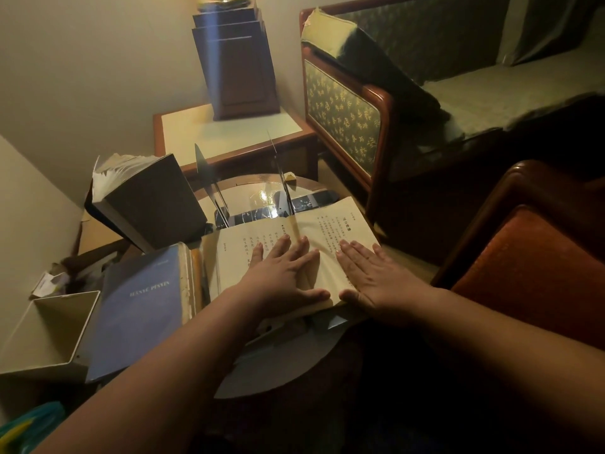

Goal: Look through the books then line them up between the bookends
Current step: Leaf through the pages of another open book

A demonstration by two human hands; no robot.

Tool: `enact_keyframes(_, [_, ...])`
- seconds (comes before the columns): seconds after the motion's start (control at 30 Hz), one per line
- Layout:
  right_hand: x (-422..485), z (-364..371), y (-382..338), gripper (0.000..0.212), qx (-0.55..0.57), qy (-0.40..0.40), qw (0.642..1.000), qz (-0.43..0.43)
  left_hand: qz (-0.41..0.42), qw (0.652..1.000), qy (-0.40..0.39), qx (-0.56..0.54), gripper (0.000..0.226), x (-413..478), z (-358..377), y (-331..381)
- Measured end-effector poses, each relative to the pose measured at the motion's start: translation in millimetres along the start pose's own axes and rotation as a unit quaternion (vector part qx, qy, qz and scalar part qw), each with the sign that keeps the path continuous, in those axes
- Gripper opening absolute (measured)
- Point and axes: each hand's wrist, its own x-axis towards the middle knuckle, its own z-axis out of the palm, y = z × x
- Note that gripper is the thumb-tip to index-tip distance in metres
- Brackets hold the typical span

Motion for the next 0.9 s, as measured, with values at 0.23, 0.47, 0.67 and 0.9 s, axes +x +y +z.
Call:
enact_keyframes(0.23, [-23.7,4.8,0.1,0.087,-0.024,-0.030,0.999,-0.003,0.002,1.000,0.008,-0.006,0.094,0.6,0.3,-0.4])
enact_keyframes(0.47, [7.0,-9.6,5.2,0.089,0.006,-0.021,1.000,0.005,-0.003,1.000,0.005,0.002,0.095,-2.0,-0.4,2.3])
enact_keyframes(0.67, [51.8,-26.2,-0.8,0.090,0.015,0.001,1.000,0.007,-0.002,1.000,0.019,-0.008,0.095,-4.7,0.6,2.6])
enact_keyframes(0.9, [85.1,-42.7,1.9,0.091,0.063,0.115,0.990,0.050,-0.003,1.000,0.018,-0.017,0.093,-7.9,-1.2,3.0])
